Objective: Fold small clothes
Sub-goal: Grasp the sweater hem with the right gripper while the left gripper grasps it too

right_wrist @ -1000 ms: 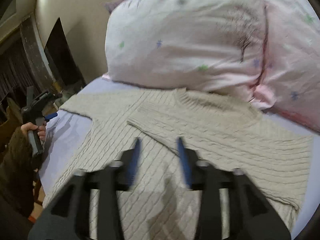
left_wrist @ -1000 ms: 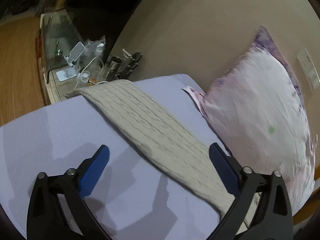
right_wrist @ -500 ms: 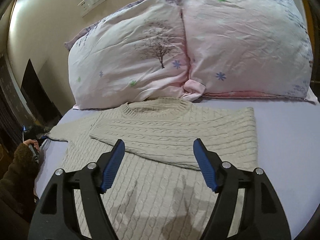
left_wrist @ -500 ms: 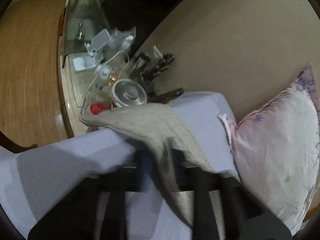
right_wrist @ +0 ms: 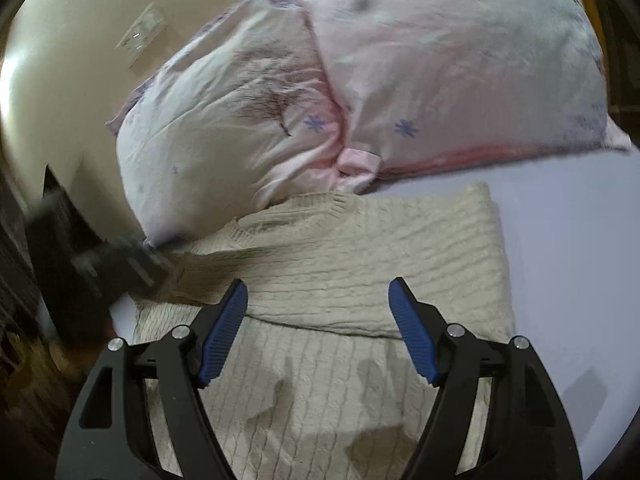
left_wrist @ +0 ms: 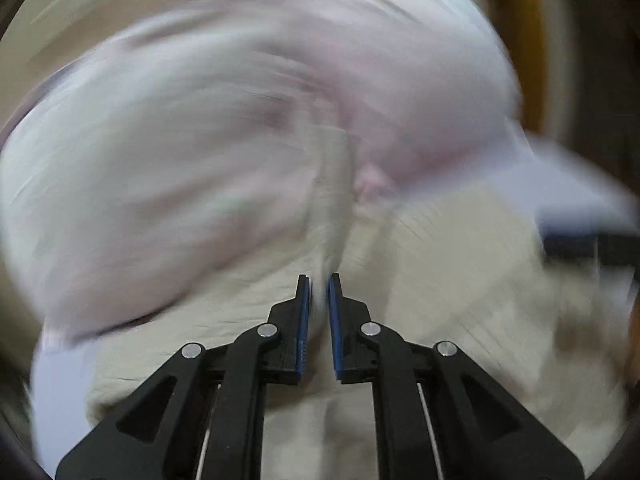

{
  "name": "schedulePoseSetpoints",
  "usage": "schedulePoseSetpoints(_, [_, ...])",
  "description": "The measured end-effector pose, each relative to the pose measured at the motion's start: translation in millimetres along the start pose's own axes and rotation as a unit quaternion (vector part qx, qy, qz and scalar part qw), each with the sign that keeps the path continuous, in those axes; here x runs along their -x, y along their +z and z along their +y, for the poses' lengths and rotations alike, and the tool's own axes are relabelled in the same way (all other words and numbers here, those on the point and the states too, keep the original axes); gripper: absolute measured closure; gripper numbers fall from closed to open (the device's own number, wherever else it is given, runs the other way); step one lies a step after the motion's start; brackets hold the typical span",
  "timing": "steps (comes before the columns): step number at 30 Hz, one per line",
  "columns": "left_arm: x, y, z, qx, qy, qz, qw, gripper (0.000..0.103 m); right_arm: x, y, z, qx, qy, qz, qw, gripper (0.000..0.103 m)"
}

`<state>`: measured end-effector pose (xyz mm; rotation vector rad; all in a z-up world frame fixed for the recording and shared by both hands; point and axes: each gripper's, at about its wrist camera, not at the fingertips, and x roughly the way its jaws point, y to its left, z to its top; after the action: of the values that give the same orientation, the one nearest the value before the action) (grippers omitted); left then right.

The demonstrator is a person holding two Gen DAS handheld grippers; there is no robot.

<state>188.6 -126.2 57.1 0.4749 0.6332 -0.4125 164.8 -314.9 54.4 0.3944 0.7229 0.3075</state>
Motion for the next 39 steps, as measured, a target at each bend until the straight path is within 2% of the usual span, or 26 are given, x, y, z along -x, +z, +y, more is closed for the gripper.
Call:
schedulePoseSetpoints(1, [-5.1, -5.3, -23.7, -0.041, 0.002, 0.013, 0.9991, 0.093, 2.5, -0.2, -5.6, -0.013, 0.003, 0.003, 1.0, 0.03])
schedulePoseSetpoints(2, [-3.2, -9.6, -30.6, -0.054, 0.0, 0.013, 0.9985, 0.091, 5.6, -0.3, -11.2, -0.024, 0.005, 0.005, 1.0, 0.03])
schedulePoseSetpoints(4, [13.3, -18.5, -24.2, -0.041, -0.006, 0.003, 0.9991, 0.068, 12.8, 0.5, -21.8, -0.036, 0.003, 0.005, 0.999, 0.032])
schedulePoseSetpoints(5, [30.3, -26.3, -7.6, -0.01, -0.006, -0.009, 0.9999, 0.043, 13.7, 1.3, -25.5, -0.039, 0.0, 0.008, 0.999, 0.039])
schedulePoseSetpoints(6, [46.0, -34.8, 8.7, 0.021, -0.004, -0.02, 0.9996, 0.034, 11.7, 2.6, -29.9, -0.046, 0.0, 0.016, 0.999, 0.048])
schedulePoseSetpoints(8, [71.6, -55.7, 39.7, 0.071, -0.001, -0.017, 0.9973, 0.034, 4.0, 2.9, -36.8, -0.067, 0.007, 0.042, 0.997, 0.058])
schedulePoseSetpoints(10, [93.8, -85.1, 68.0, 0.126, -0.005, 0.0, 0.9921, 0.034, 2.0, -0.4, -41.6, -0.076, 0.014, 0.06, 0.995, 0.059])
schedulePoseSetpoints(13, [128.0, -149.9, 109.2, 0.238, -0.026, 0.042, 0.97, 0.03, 15.2, -15.1, -48.2, -0.065, 0.003, 0.078, 0.995, 0.055])
schedulePoseSetpoints(14, [130.5, -163.4, 116.0, 0.264, -0.028, 0.053, 0.9628, 0.029, 21.6, -22.0, -51.7, -0.064, -0.003, 0.081, 0.995, 0.047])
schedulePoseSetpoints(15, [137.2, -179.5, 122.6, 0.287, -0.029, 0.062, 0.9554, 0.029, 32.1, -33.0, -57.7, -0.068, -0.015, 0.083, 0.994, 0.044])
schedulePoseSetpoints(17, [145.9, -209.0, 124.9, 0.327, -0.041, 0.073, 0.9414, 0.029, 51.9, -54.7, -68.8, -0.076, -0.042, 0.084, 0.993, 0.044])
schedulePoseSetpoints(20, [148.8, -231.4, 113.9, 0.349, -0.068, 0.078, 0.9315, 0.029, 74.4, -85.6, -81.2, -0.094, -0.06, 0.093, 0.989, 0.044])
schedulePoseSetpoints(23, [151.7, -246.2, 101.6, 0.36, -0.094, 0.08, 0.9246, 0.029, 95.3, -115.0, -84.8, -0.105, -0.044, 0.094, 0.989, 0.047])
schedulePoseSetpoints(25, [161.5, -251.7, 97.0, 0.361, -0.098, 0.071, 0.9247, 0.03, 105.0, -131.7, -78.6, -0.11, -0.009, 0.105, 0.988, 0.055])
schedulePoseSetpoints(26, [166.6, -253.6, 93.2, 0.362, -0.105, 0.069, 0.9235, 0.03, 106.7, -142.8, -73.3, -0.109, 0.019, 0.12, 0.987, 0.057])
schedulePoseSetpoints(28, [177.9, -259.0, 83.6, 0.361, -0.12, 0.064, 0.9226, 0.032, 110.3, -156.5, -61.8, -0.095, 0.048, 0.13, 0.986, 0.059])
schedulePoseSetpoints(31, [188.7, -264.1, 72.4, 0.356, -0.122, 0.064, 0.9243, 0.047, 110.3, -175.8, -49.7, -0.093, 0.105, 0.152, 0.978, 0.073])
schedulePoseSetpoints(32, [190.7, -265.9, 69.7, 0.358, -0.125, 0.066, 0.9232, 0.058, 105.9, -182.0, -48.0, -0.1, 0.127, 0.163, 0.973, 0.087])
schedulePoseSetpoints(33, [190.9, -267.3, 68.5, 0.36, -0.126, 0.069, 0.9221, 0.074, 102.8, -183.4, -45.8, -0.102, 0.134, 0.167, 0.971, 0.093])
schedulePoseSetpoints(34, [188.0, -268.3, 67.9, 0.362, -0.134, 0.077, 0.9195, 0.085, 98.9, -183.2, -43.6, -0.103, 0.14, 0.168, 0.97, 0.094])
schedulePoseSetpoints(35, [185.3, -268.9, 68.1, 0.365, -0.142, 0.082, 0.9166, 0.092, 96.3, -180.7, -41.2, -0.103, 0.148, 0.164, 0.97, 0.095])
schedulePoseSetpoints(37, [183.3, -266.3, 70.7, 0.363, -0.15, 0.084, 0.9157, 0.093, 97.0, -166.4, -34.7, -0.1, 0.179, 0.139, 0.969, 0.095])
schedulePoseSetpoints(39, [182.5, -259.2, 74.9, 0.359, -0.157, 0.074, 0.9171, 0.093, 104.1, -142.9, -27.0, -0.093, 0.209, 0.097, 0.969, 0.095])
